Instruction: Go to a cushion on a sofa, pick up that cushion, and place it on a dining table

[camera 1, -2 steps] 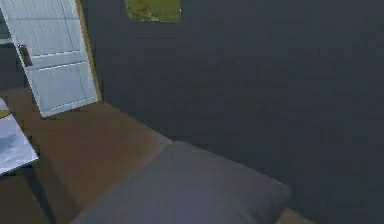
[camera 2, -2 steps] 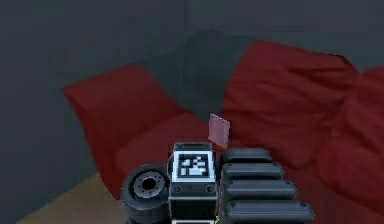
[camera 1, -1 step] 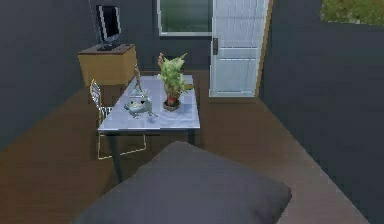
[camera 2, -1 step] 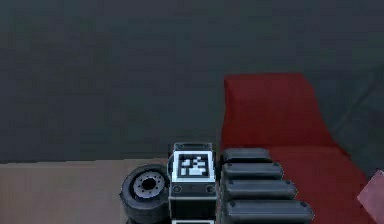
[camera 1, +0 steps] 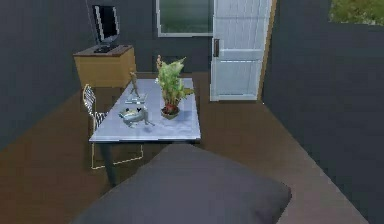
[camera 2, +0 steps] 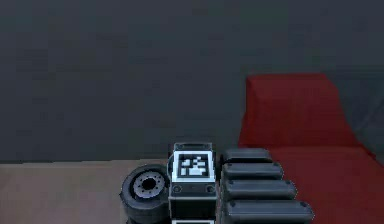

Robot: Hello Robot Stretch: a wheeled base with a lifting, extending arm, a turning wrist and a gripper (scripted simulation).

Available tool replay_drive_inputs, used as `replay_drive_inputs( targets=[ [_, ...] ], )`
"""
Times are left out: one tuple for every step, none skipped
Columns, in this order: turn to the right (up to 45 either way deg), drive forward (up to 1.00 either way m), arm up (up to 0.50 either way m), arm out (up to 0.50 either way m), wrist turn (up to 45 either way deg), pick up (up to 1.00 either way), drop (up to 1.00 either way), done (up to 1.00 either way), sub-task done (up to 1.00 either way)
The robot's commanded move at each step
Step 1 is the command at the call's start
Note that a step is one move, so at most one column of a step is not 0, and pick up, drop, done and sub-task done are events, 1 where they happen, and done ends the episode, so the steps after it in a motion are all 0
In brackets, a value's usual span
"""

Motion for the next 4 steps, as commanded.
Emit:
replay_drive_inputs(
  targets=[
    [-45.0,0.0,0.0,0.0,0.0,0.0,0.0,0.0,0.0],
    [0.0,1.0,0.0,0.0,0.0,0.0,0.0,0.0,0.0],
    [-12.0,0.0,0.0,0.0,0.0,0.0,0.0,0.0,0.0],
    [0.0,0.25,0.0,0.0,0.0,0.0,0.0,0.0,0.0]
  ],
)
